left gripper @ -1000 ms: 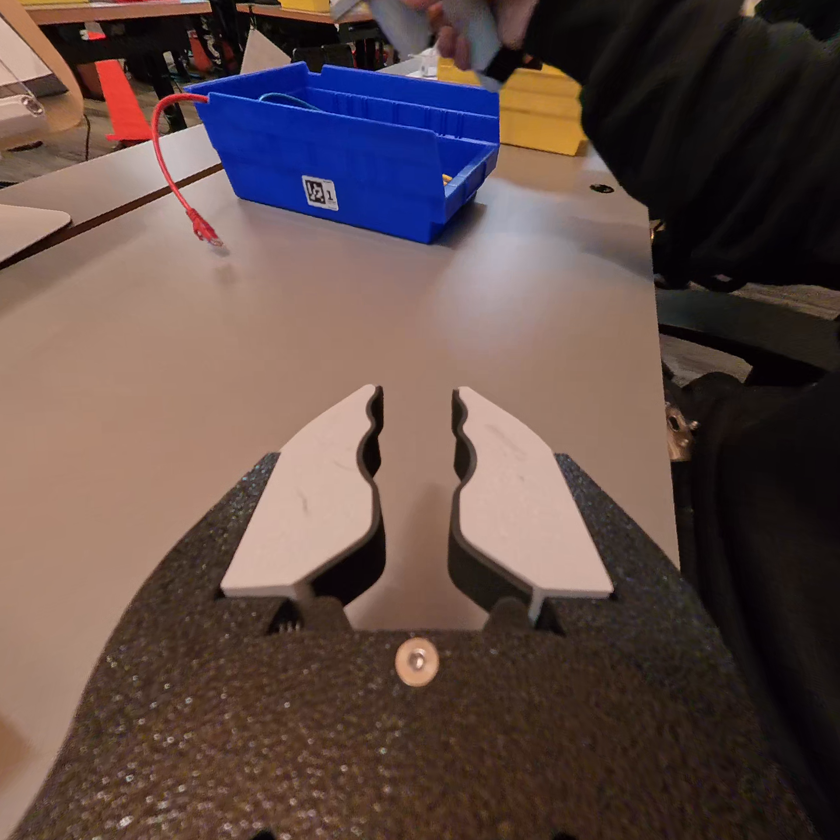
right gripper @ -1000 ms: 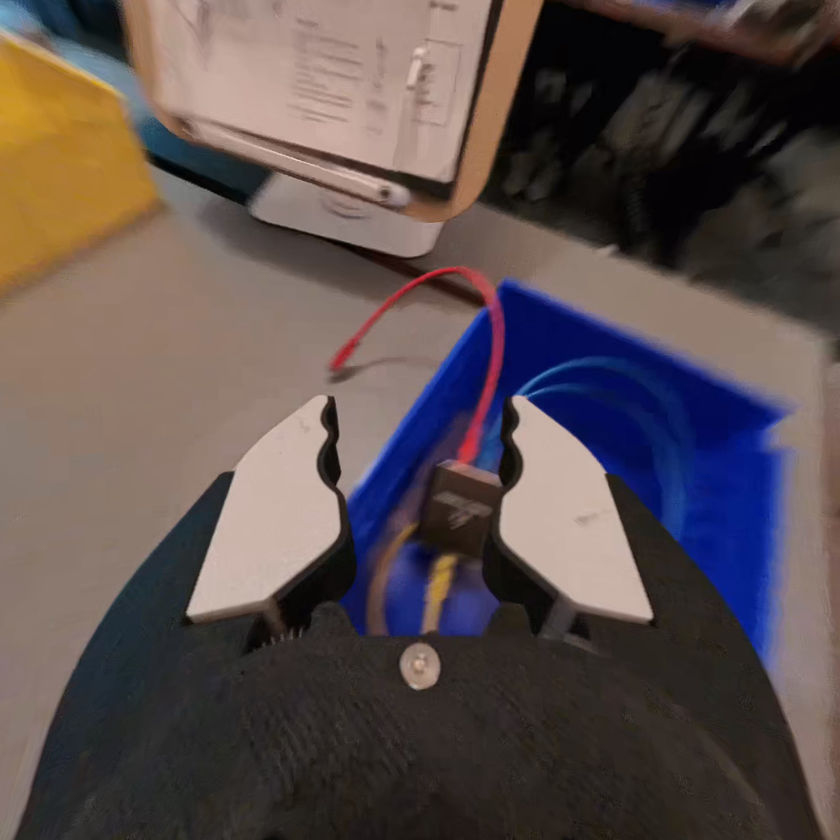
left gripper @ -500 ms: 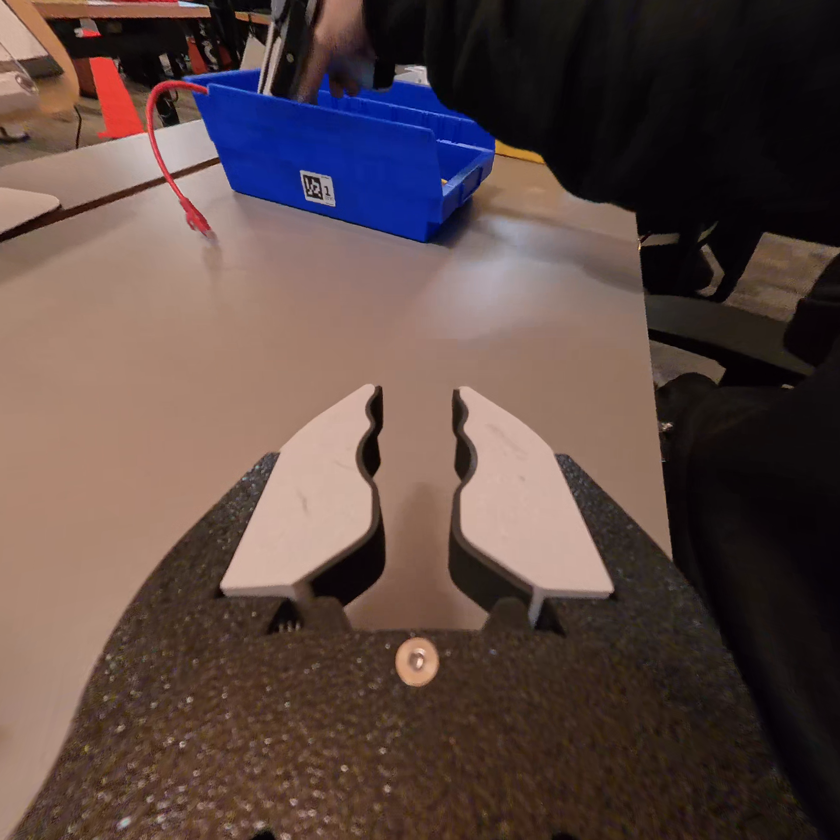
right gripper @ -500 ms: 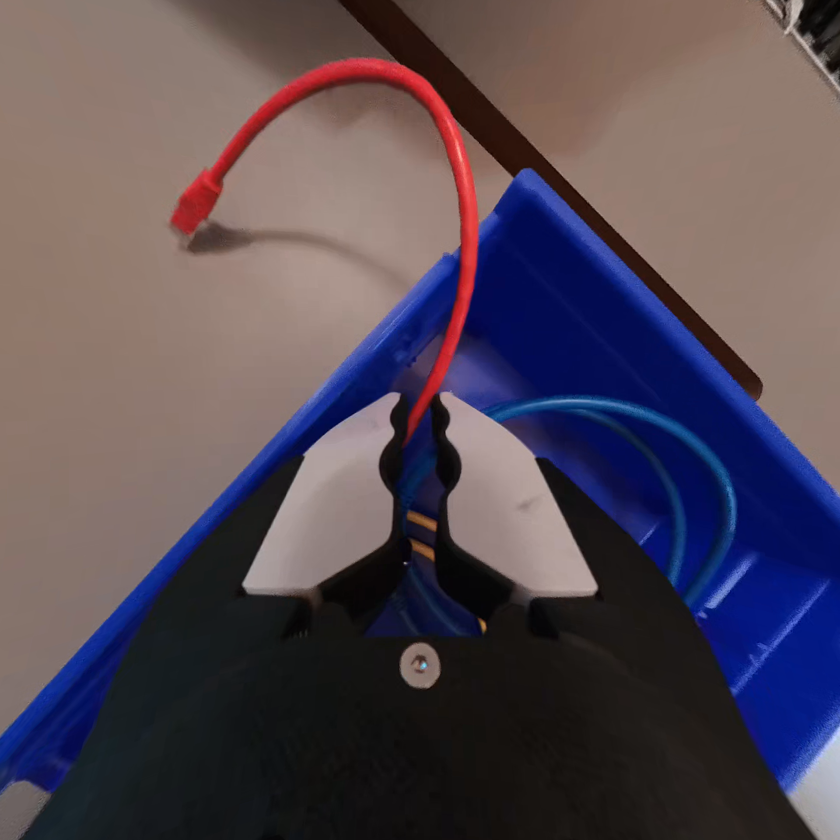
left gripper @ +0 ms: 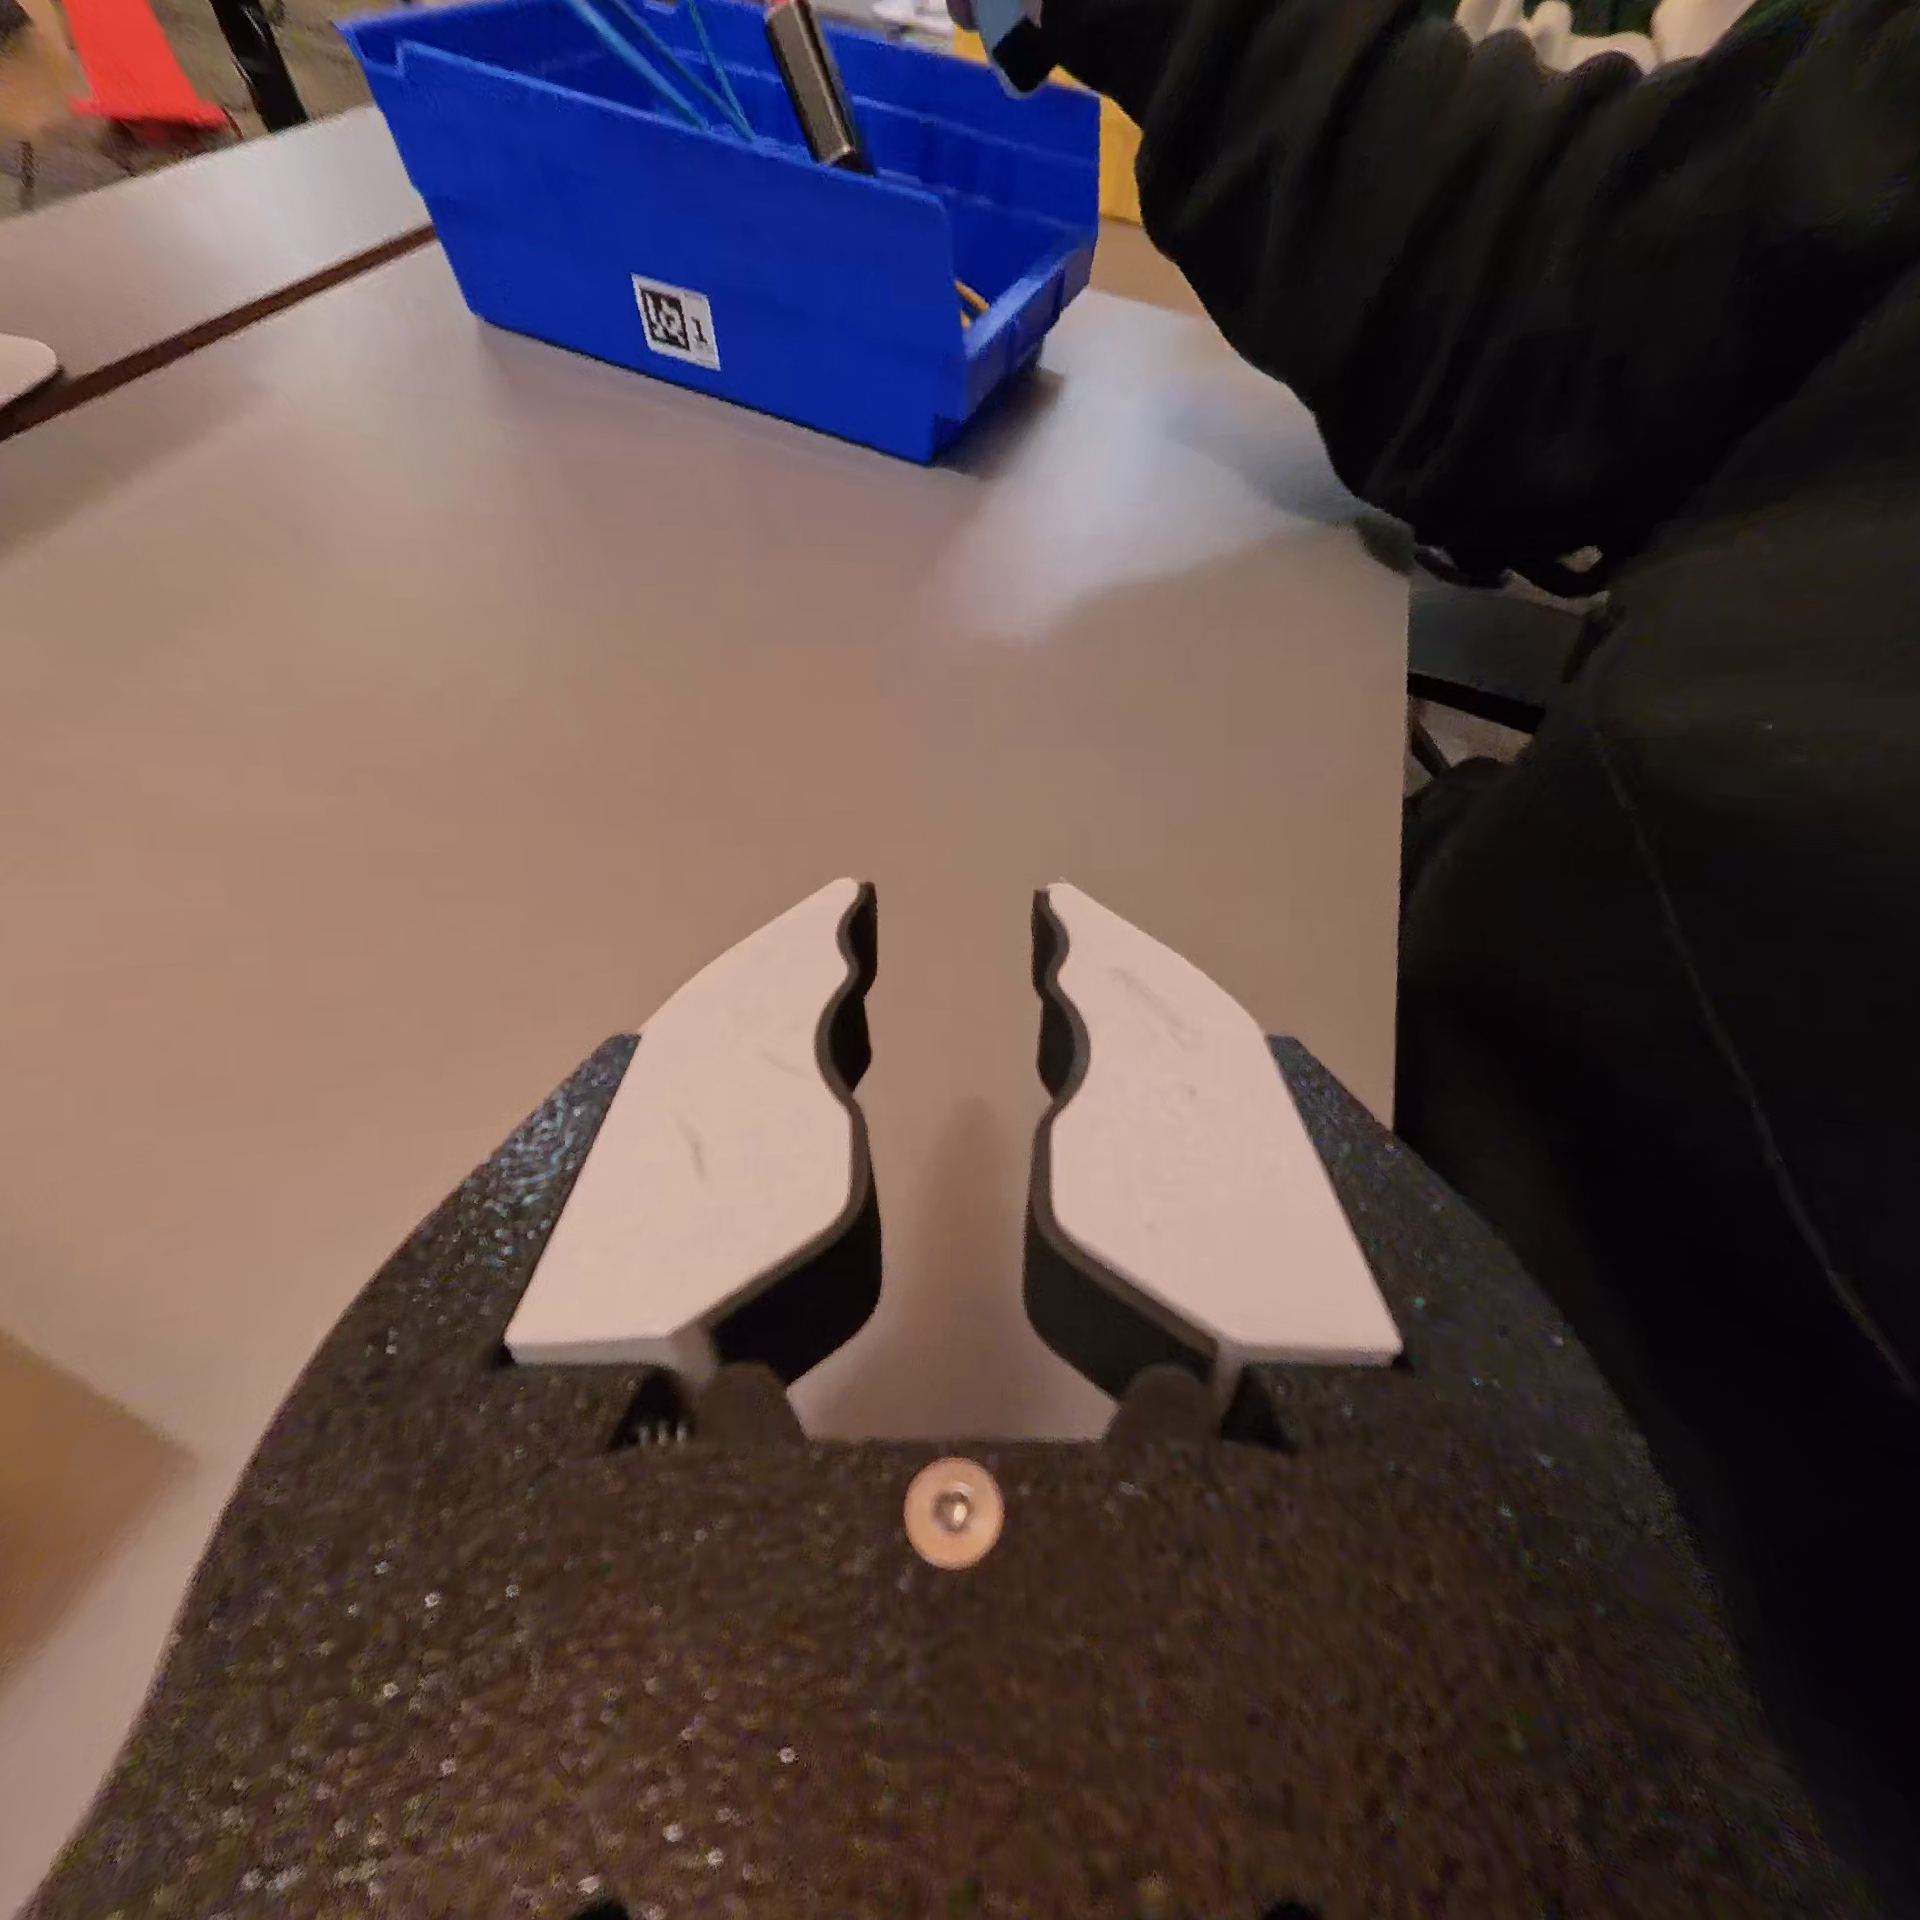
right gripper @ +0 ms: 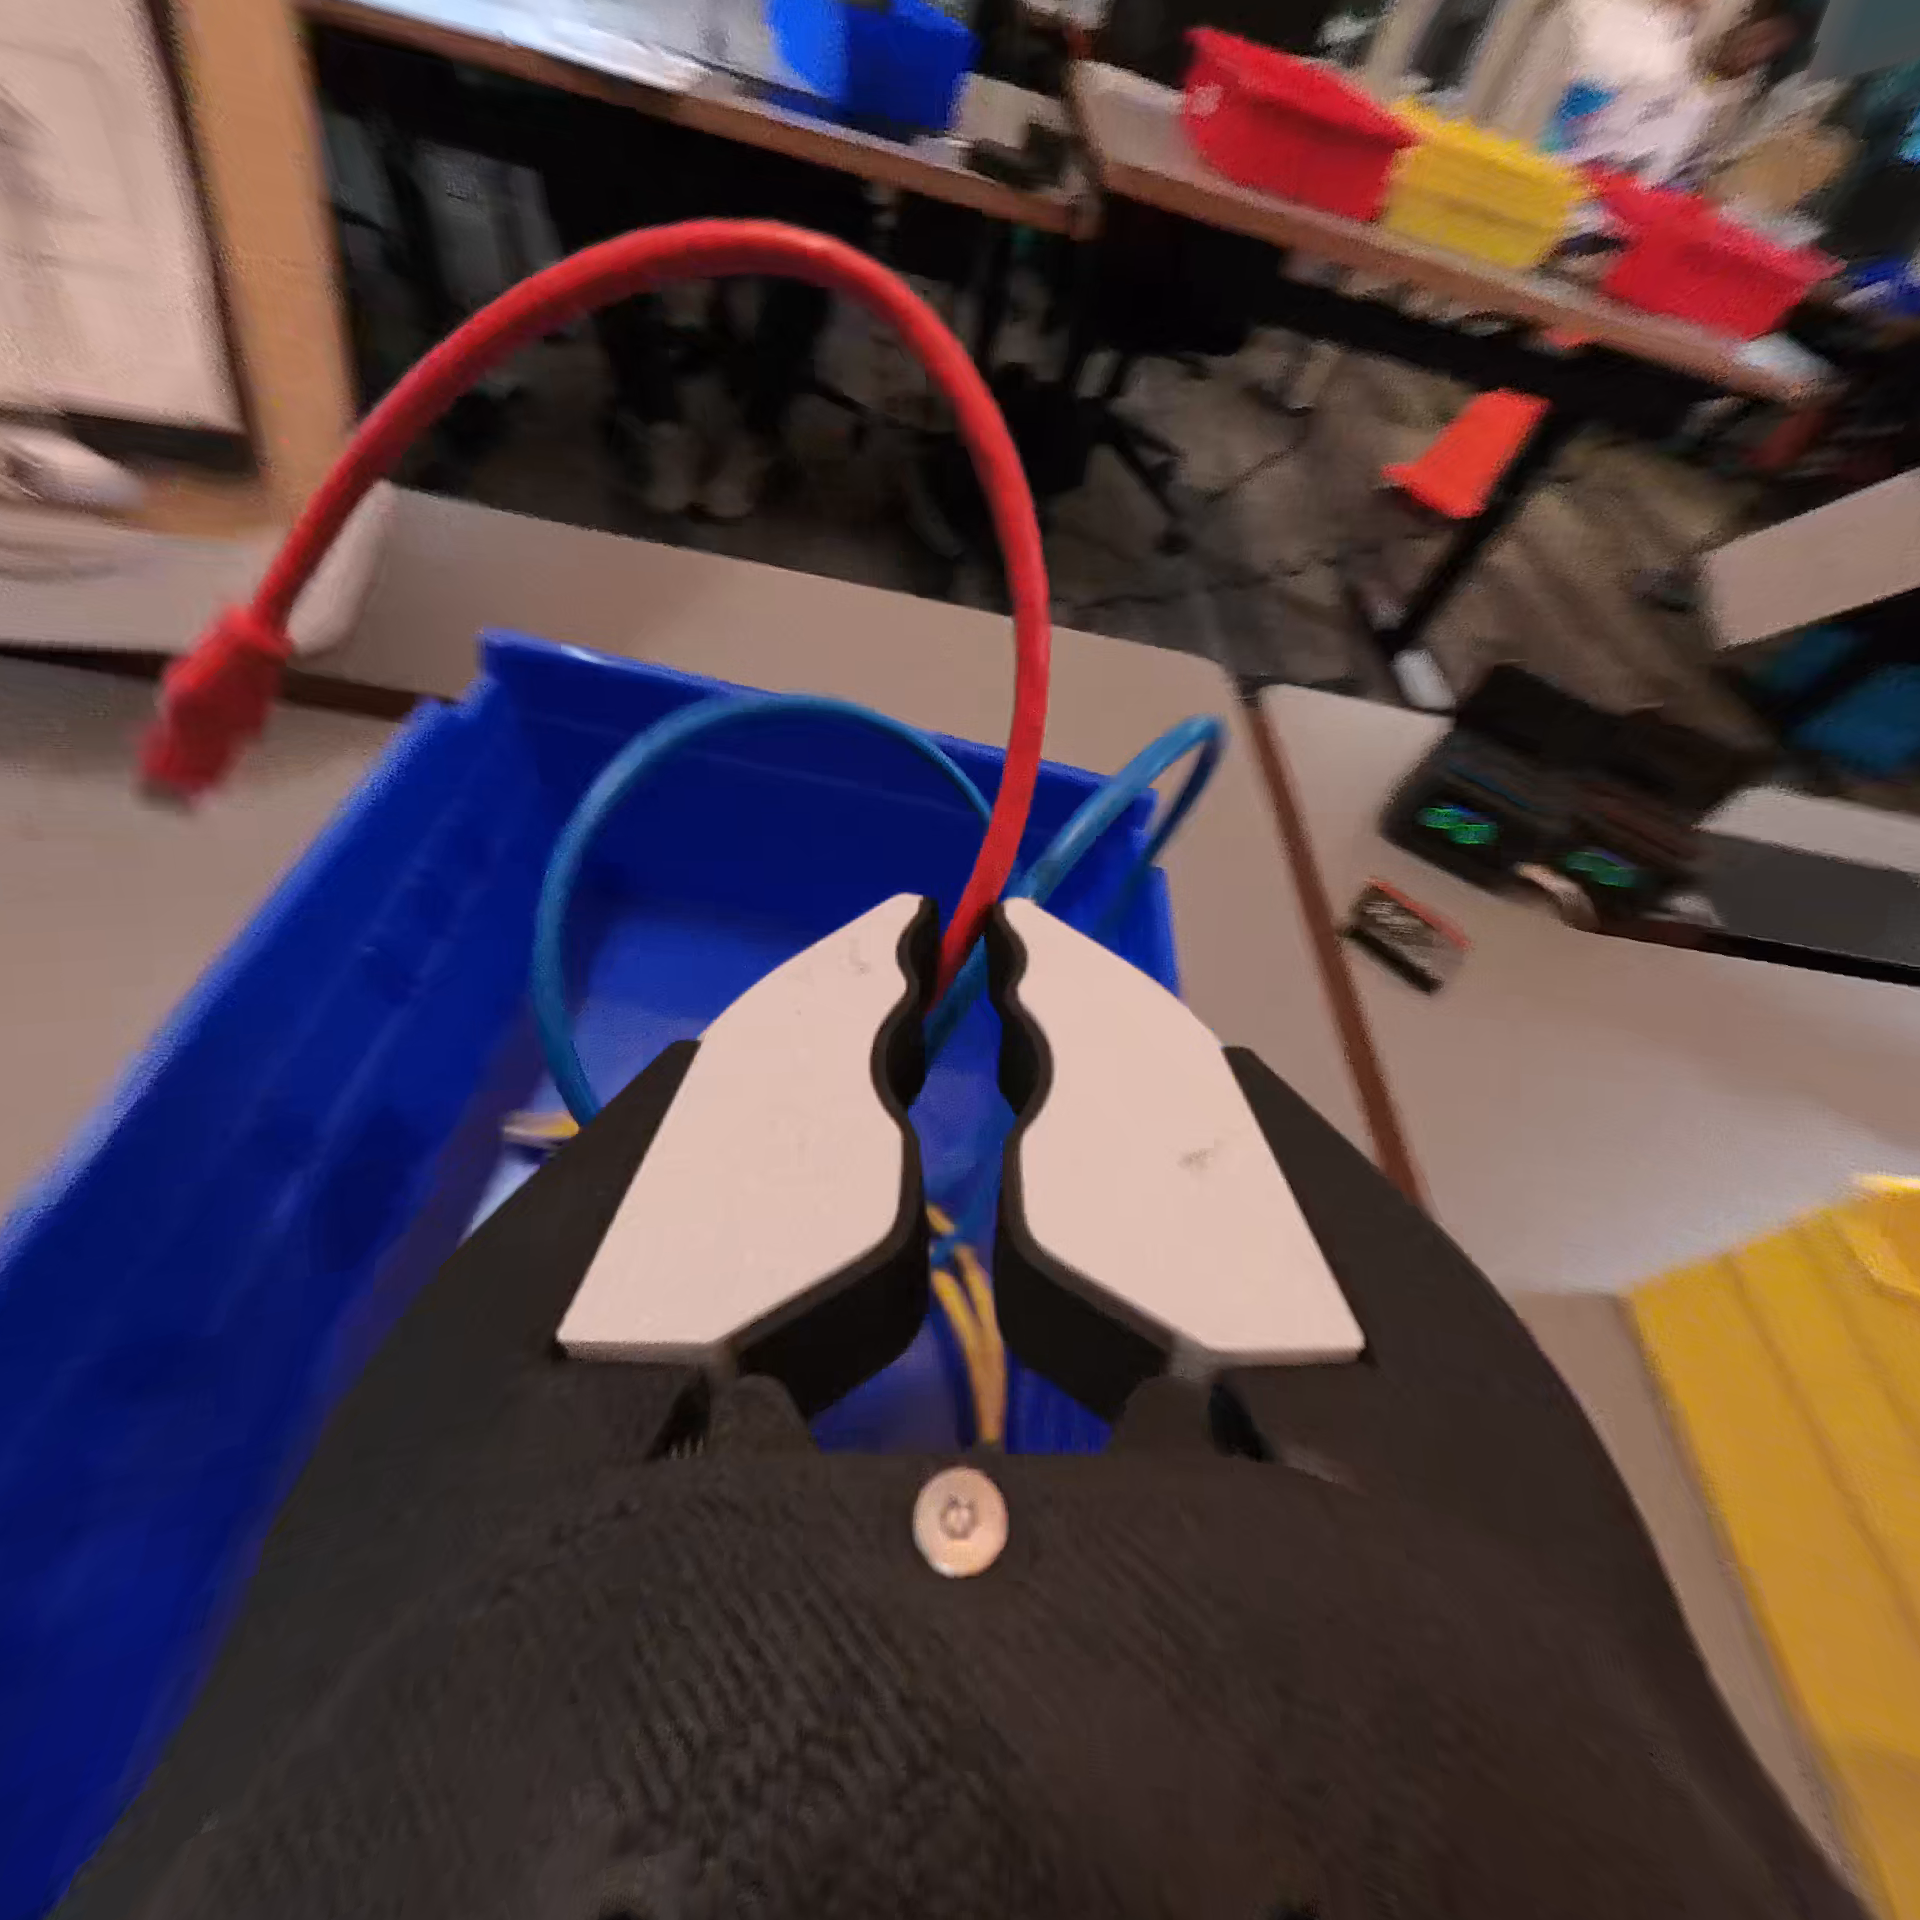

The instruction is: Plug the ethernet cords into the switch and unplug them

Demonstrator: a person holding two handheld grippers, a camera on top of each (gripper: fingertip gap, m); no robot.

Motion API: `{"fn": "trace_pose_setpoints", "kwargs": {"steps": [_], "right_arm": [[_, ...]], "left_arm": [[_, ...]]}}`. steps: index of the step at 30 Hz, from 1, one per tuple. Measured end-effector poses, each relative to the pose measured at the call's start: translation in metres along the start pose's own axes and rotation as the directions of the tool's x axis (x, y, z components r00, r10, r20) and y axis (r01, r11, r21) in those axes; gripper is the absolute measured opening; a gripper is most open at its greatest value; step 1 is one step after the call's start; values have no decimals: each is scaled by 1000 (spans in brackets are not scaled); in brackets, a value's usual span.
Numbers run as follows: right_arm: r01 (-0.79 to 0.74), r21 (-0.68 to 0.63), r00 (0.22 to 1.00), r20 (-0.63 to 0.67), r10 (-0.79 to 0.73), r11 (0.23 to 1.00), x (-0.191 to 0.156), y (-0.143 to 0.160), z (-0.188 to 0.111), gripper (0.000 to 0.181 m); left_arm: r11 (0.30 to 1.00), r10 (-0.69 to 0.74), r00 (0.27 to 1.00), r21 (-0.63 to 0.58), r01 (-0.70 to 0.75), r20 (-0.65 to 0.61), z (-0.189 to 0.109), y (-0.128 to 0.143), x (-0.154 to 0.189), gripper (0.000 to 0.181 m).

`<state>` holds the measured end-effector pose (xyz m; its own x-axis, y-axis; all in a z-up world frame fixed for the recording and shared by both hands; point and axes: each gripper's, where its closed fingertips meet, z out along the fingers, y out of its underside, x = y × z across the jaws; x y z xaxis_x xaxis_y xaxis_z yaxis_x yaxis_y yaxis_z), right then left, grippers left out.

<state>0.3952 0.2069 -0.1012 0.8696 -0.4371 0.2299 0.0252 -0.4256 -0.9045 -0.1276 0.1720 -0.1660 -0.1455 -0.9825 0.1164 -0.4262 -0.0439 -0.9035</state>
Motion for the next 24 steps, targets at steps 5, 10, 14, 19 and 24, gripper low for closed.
{"fn": "trace_pose_setpoints", "kwargs": {"steps": [5,10,14,19,24], "right_arm": [[111,17,993,-36,-111,994,-17,20,25,7],[-311,106,949,87,303,944,-1,20,35,4],[-706,202,707,253,660,679,24,26,17,4],[-766,271,643,303,703,583,43,32,-13,4],[-736,267,677,317,664,622,39,36,-16,4]], "left_arm": [[996,-65,997,-58,63,-36,-5,-13,4,27],[993,-37,998,-106,43,51,-22,-18,5,28],[992,-85,989,-79,95,123,-37,-20,5,28],[992,-95,983,-70,107,160,-46,-27,6,28],[997,-39,986,-52,48,163,-19,-54,-6,26]]}}
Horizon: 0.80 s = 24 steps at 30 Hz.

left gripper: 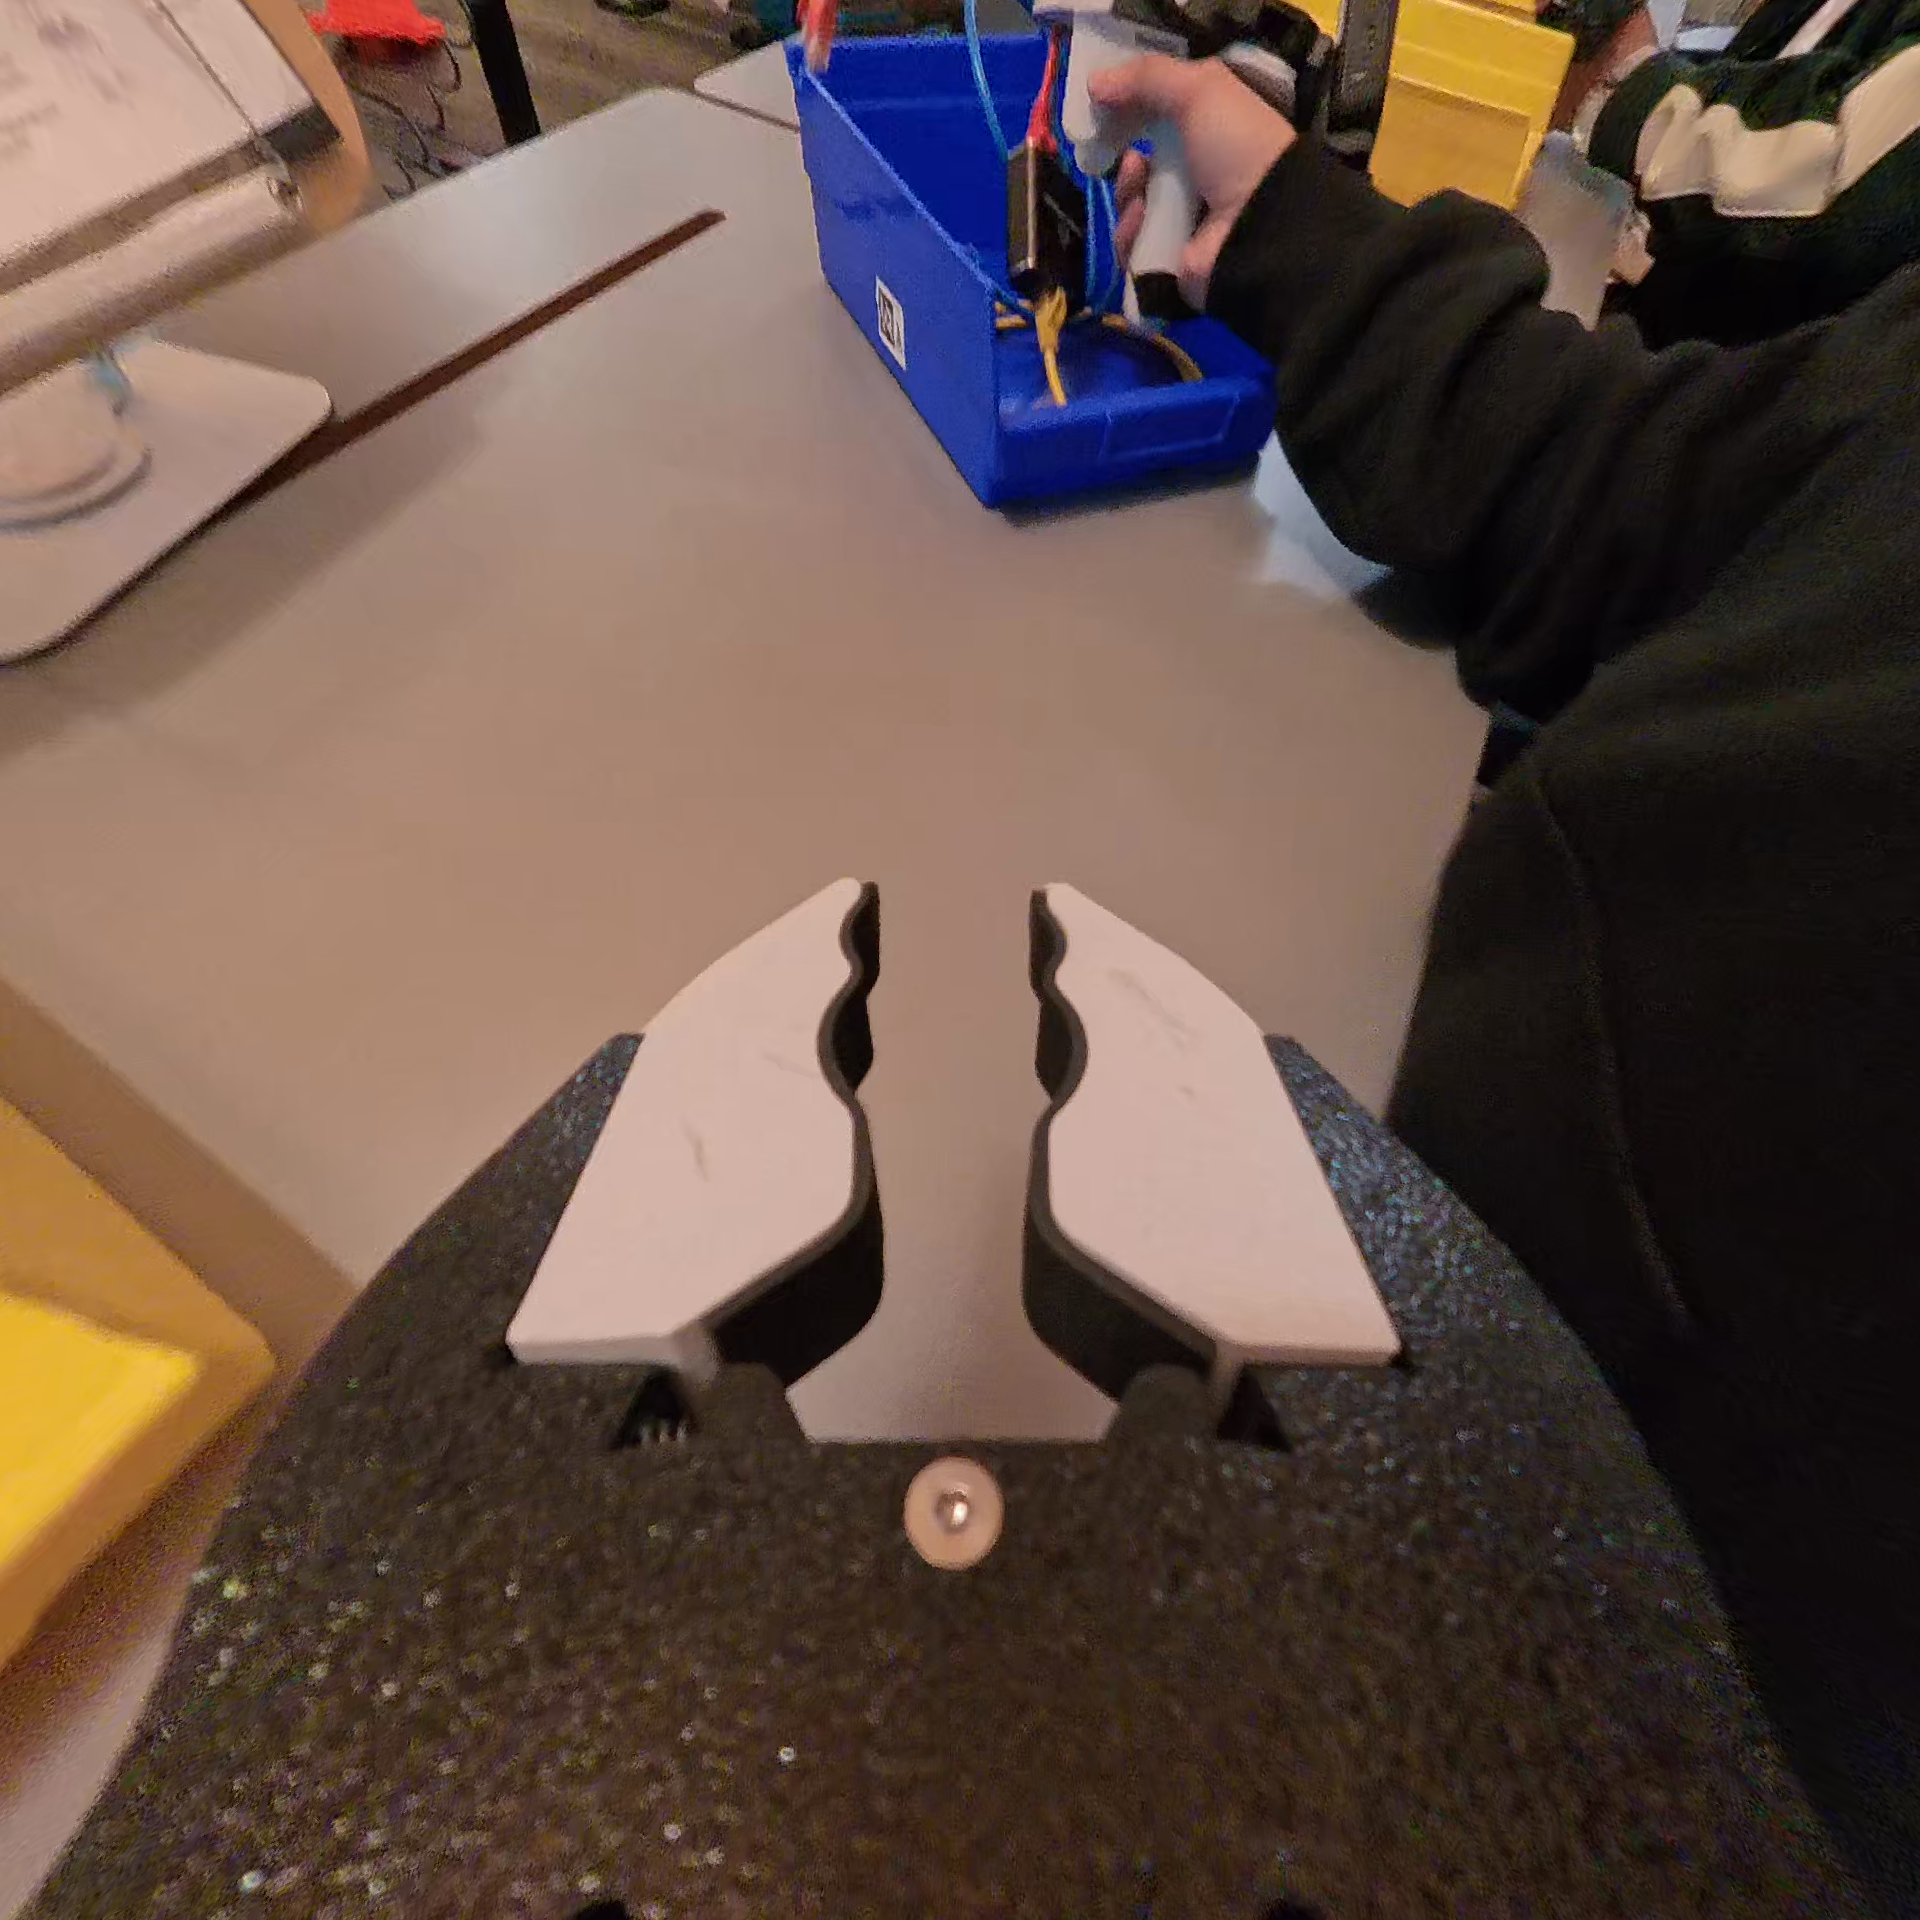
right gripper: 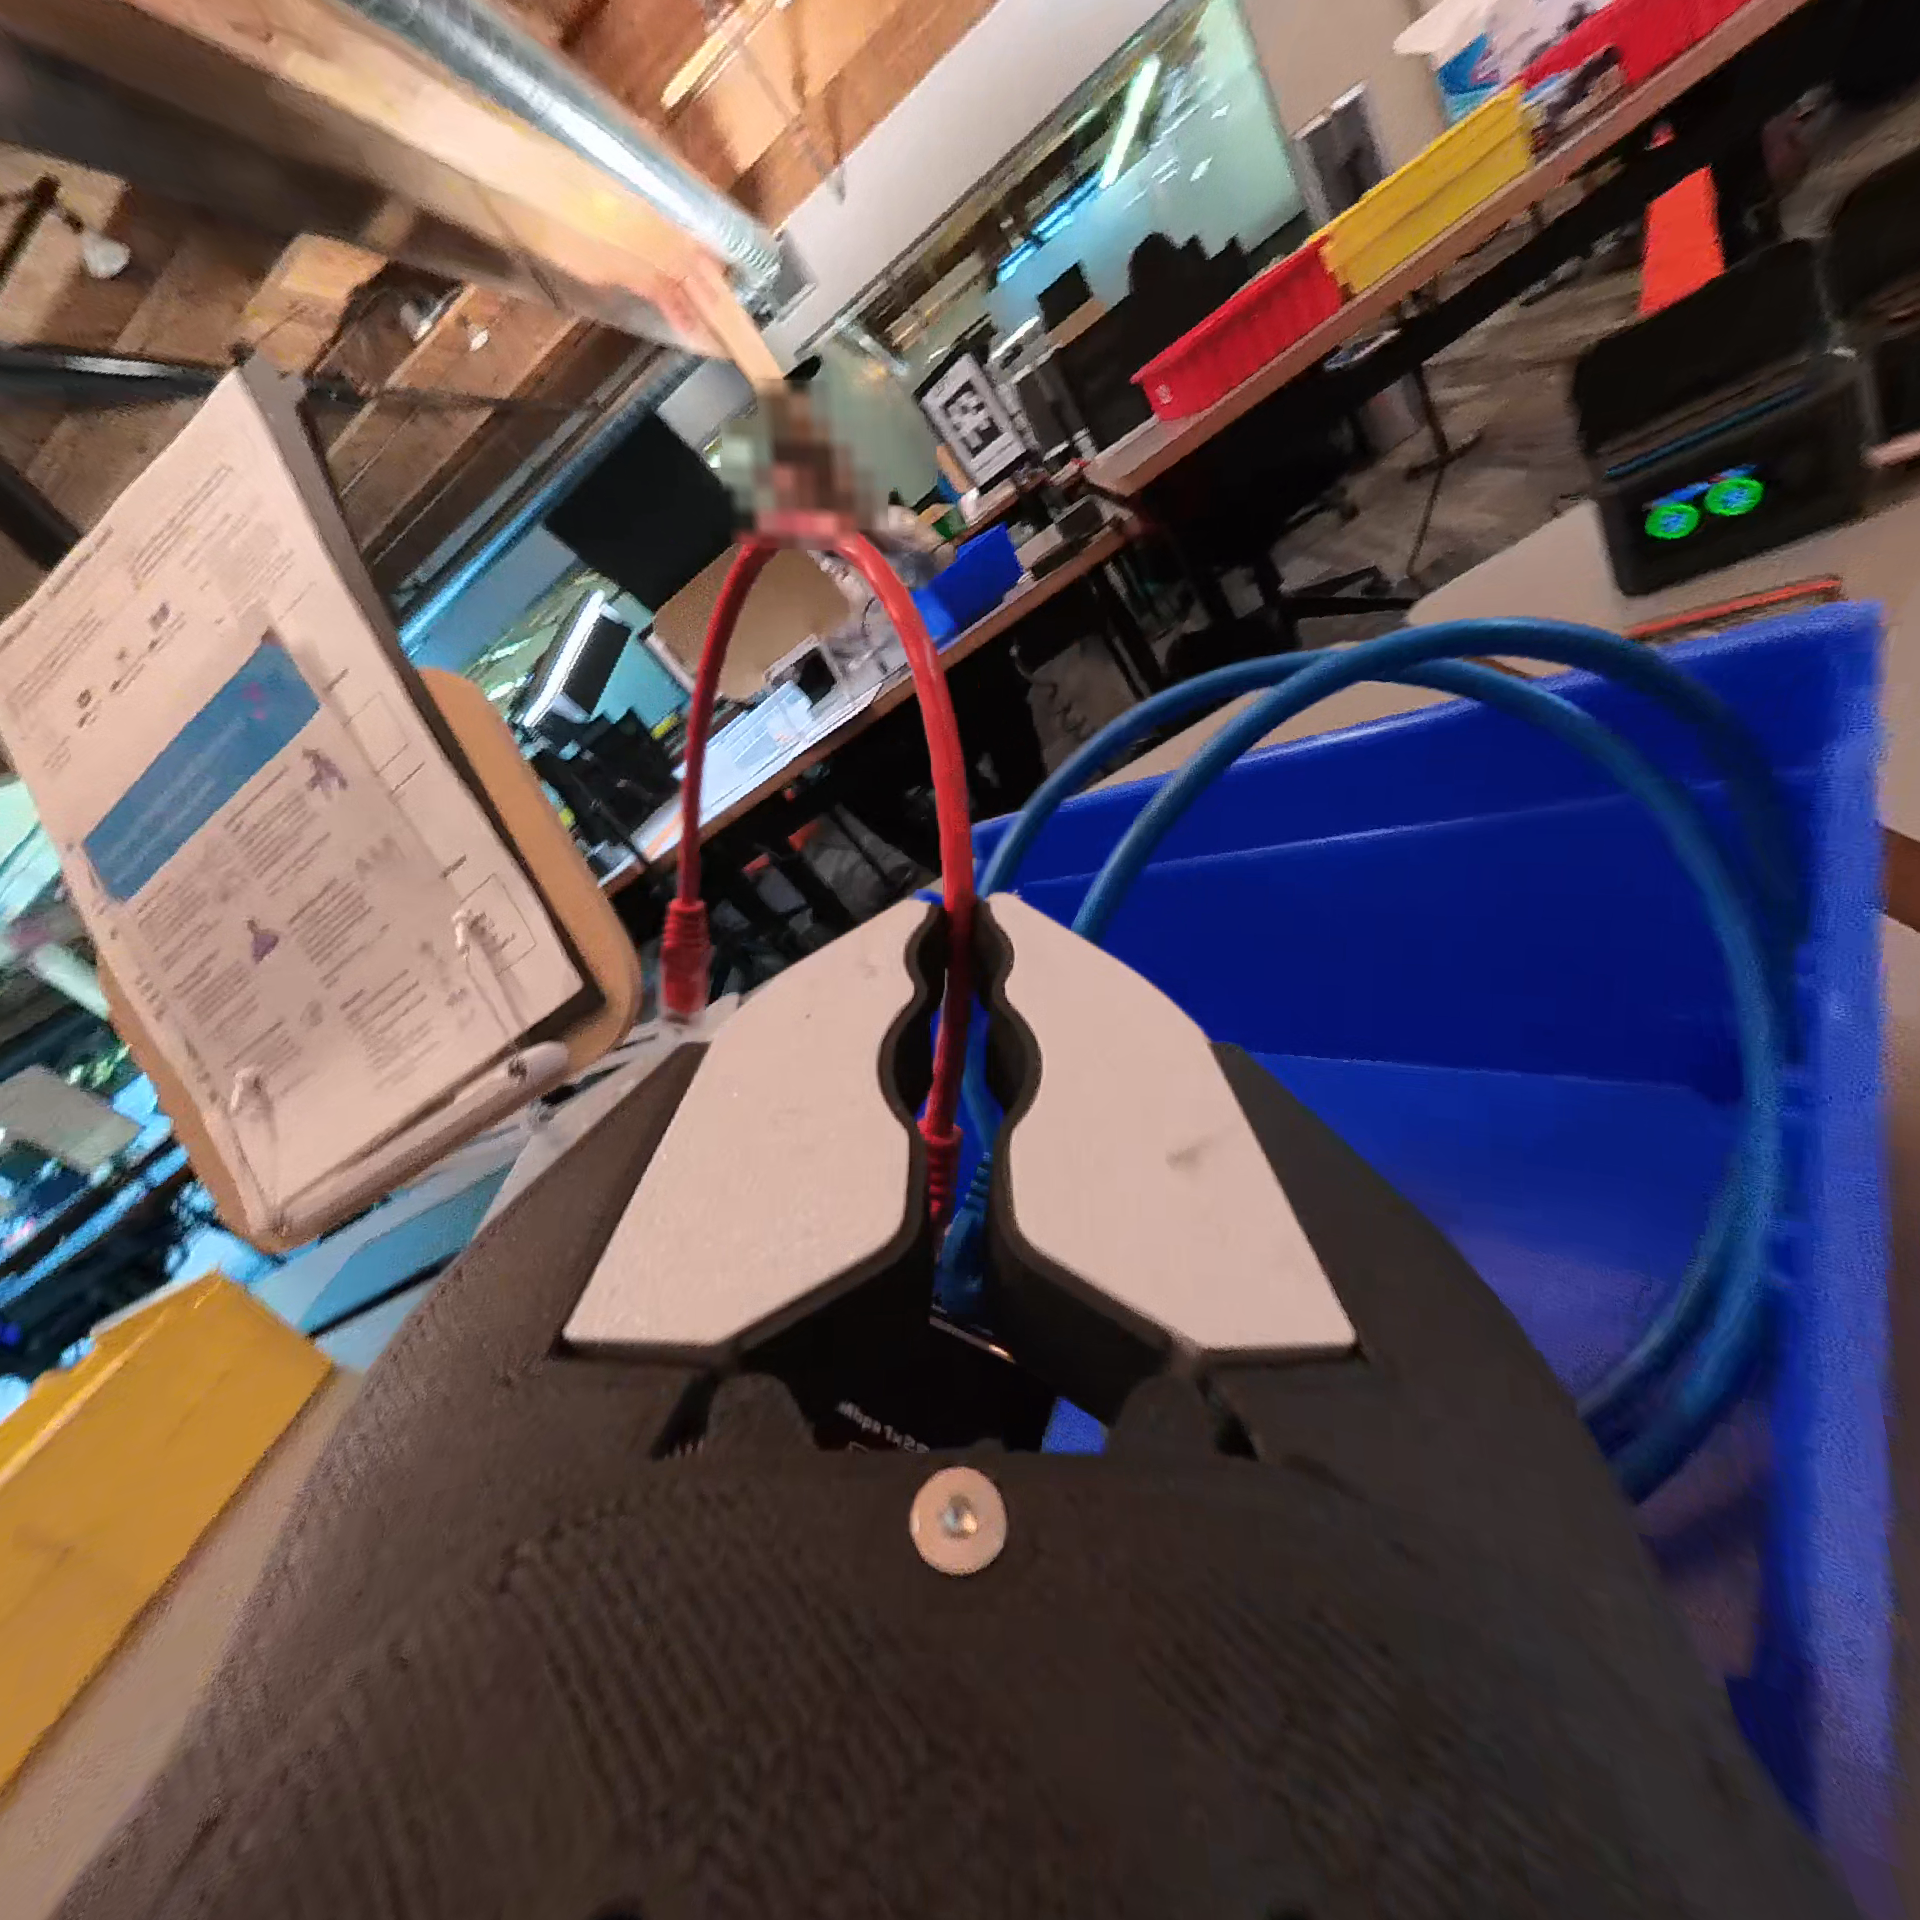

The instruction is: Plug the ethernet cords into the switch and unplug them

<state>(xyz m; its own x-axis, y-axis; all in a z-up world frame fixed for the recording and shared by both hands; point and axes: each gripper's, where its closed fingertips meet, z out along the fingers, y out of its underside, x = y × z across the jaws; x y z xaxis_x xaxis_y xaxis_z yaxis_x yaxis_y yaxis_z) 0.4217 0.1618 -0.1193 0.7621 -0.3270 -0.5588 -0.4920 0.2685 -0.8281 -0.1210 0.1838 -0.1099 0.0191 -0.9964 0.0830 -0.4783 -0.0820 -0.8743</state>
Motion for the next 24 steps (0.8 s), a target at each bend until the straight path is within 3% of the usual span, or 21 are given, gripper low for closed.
{"fn": "trace_pose_setpoints", "kwargs": {"steps": [4,8,12,15,16,17,20,24], "right_arm": [[64,0,998,12,-64,998,-4,1,1,4],[148,3,989,-11,-148,989,-2,0,3,5],[271,-2,961,-56,-271,962,-8,1,0,5],[457,-69,885,-66,-461,887,-23,-1,-3,4],[528,-111,839,-85,-537,842,-25,-2,-5,4],[597,-169,775,-129,-618,784,-21,-6,-7,6],[757,-348,518,-197,-833,553,-19,-20,-19,8],[809,-533,194,-156,-968,248,-29,-30,-27,9]], "left_arm": [[997,-5,1000,73,4,20,75,-47,-7,28],[993,-30,999,114,28,13,194,-88,-1,44],[999,15,999,38,-17,50,309,-106,9,71],[997,57,985,-54,-49,163,361,-104,-8,63],[998,39,990,-49,-32,135,370,-106,-7,49],[1000,-15,995,-5,15,98,373,-112,-4,12],[999,-37,985,5,36,168,372,-113,-9,5],[991,-130,952,60,118,277,351,-104,-25,4]]}}
